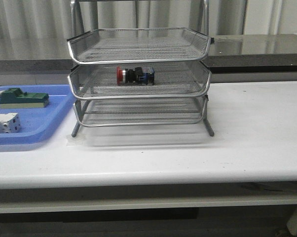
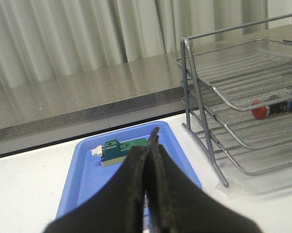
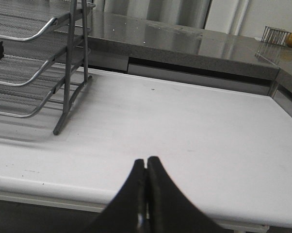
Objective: Place button on rack with both arms
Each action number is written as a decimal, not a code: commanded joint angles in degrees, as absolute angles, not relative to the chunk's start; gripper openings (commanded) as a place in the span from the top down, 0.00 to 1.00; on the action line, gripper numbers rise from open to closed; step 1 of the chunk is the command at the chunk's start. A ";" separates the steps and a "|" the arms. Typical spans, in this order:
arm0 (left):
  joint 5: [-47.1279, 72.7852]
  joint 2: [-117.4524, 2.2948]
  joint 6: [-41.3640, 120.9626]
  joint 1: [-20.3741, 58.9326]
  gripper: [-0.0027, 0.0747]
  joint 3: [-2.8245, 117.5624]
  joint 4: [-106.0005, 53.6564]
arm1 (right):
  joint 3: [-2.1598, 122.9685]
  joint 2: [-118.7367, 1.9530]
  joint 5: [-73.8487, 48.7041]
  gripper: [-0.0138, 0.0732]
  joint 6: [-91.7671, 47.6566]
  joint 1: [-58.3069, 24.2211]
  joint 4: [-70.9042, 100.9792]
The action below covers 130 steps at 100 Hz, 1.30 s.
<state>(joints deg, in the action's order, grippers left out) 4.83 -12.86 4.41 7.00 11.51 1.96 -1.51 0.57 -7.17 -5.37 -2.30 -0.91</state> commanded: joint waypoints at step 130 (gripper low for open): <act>-7.30 2.11 1.50 1.29 0.99 -2.09 -0.46 | -1.59 1.60 -2.58 0.92 -5.53 -2.12 -0.93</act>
